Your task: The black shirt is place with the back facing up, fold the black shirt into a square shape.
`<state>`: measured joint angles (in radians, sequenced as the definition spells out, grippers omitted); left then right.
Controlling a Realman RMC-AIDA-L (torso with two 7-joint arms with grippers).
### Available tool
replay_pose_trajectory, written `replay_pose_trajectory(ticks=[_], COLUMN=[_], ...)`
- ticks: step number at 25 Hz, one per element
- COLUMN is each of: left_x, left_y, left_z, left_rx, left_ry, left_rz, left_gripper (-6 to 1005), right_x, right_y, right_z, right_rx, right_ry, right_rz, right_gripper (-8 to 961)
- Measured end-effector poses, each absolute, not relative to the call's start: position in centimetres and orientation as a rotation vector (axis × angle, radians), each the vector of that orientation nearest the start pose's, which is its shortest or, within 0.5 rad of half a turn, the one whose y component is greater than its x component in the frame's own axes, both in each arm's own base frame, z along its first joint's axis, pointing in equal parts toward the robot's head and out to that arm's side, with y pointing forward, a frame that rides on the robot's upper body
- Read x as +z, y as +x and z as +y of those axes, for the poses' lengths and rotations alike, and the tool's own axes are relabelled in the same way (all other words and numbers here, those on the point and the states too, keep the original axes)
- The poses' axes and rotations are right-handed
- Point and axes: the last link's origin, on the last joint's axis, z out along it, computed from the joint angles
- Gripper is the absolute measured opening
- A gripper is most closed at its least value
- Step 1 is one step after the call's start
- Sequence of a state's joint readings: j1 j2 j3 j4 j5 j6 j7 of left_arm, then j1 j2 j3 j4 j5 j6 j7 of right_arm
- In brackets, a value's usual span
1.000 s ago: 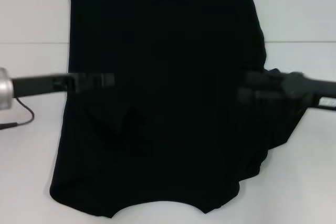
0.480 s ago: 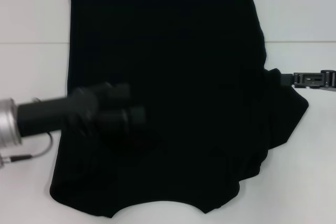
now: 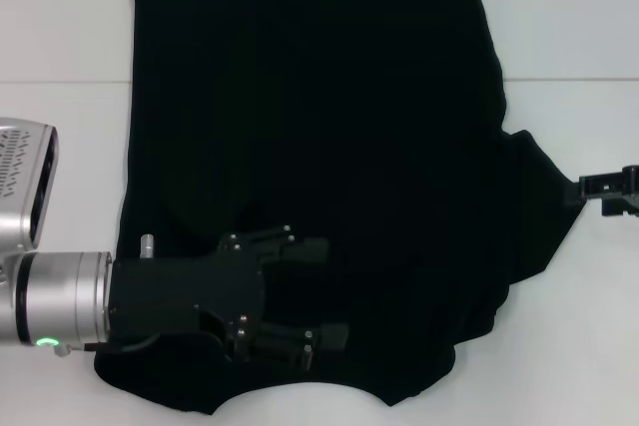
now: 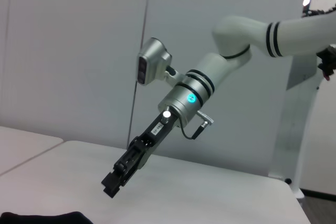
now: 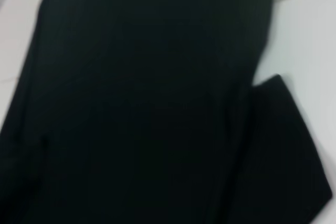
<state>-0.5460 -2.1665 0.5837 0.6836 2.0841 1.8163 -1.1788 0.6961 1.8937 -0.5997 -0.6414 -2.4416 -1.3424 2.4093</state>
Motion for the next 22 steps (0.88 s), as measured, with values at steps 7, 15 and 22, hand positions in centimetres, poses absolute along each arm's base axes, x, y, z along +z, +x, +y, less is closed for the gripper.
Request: replay_pose_trajectory(ticks=[7,15,22], left_x=[-2.2,-2.5,-2.6], left_y=[-22.8,-22.9,-23.0], left_z=[29.5,29.8,30.0], left_rx=[-0.904,-0.861,-0.848], left_ry=[-2.923,-2.927,-2.922], left_rz=[-0.263,-0.259,-0.26], left_gripper=[950,949,949], right_x=[6.6,4.9,4.2], right_y=[31.2,31.2,31.1], right_z=[39.7,40.4,40.8], right_rx=[0.163,0.127,0.115], right_ry=[-2.061,-2.044,-2.038], right_rz=[1.708,1.693,1.684], right_gripper=[817,814,812])
